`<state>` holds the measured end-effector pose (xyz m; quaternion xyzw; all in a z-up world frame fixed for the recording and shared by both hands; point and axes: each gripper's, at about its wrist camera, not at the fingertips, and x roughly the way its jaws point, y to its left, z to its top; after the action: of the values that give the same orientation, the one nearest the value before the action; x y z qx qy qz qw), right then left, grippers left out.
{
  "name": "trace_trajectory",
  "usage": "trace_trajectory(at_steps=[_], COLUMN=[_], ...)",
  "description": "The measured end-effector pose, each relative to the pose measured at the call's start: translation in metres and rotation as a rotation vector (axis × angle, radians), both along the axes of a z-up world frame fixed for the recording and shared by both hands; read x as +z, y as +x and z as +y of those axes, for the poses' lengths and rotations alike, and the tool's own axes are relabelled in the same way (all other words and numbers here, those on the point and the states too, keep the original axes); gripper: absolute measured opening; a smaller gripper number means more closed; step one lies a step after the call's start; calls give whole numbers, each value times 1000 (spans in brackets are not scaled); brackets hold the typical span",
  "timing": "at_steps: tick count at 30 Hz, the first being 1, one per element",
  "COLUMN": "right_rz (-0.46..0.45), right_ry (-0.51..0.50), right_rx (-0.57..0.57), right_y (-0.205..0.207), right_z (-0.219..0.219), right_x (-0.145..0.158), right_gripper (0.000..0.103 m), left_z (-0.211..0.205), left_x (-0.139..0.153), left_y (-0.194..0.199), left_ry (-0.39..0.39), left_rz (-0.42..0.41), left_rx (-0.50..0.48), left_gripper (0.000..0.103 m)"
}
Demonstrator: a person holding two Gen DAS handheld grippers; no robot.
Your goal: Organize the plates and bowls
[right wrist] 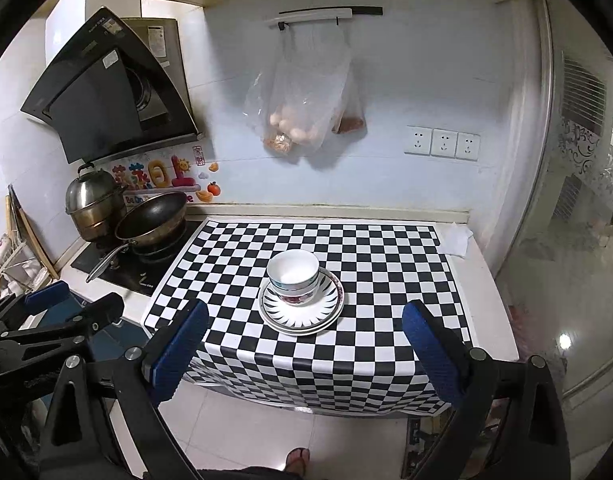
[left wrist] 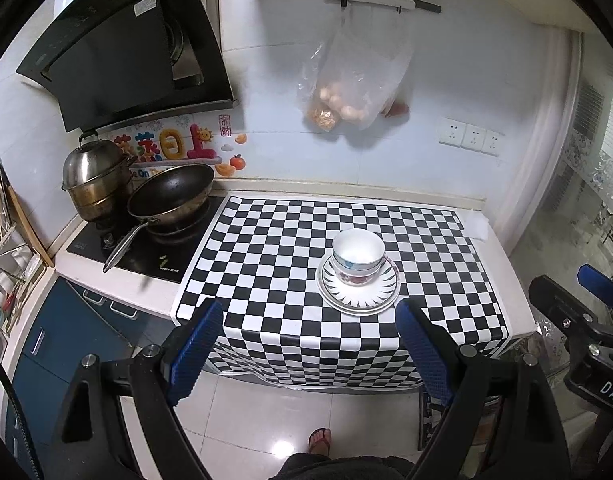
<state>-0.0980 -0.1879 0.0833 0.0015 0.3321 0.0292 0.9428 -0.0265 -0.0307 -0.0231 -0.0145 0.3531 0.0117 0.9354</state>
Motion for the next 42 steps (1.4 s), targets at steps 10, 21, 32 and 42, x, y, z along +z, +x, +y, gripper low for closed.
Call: trace_trajectory(at_steps=[10,21,32,42], right_rz=[4,12,9,3], right_ry=[-11,-9,-12,-11], right_rx=[-24,-46,-57,-75], right_y=[1,1,1,1], right_z=[-1,-3,-6,-10], right_x=[1,-4,-5,-7], right_gripper=[100,100,100,100], left_z=[0,-5,-6,-11], left_x=[2,2,1,0], left_y=[-2,-1,0,0], left_ry=[-4,-7,-9,-6], left_rz=[0,1,6,7], left_rx=[-10,-29,-35,-41], left_gripper=[88,102,102,102])
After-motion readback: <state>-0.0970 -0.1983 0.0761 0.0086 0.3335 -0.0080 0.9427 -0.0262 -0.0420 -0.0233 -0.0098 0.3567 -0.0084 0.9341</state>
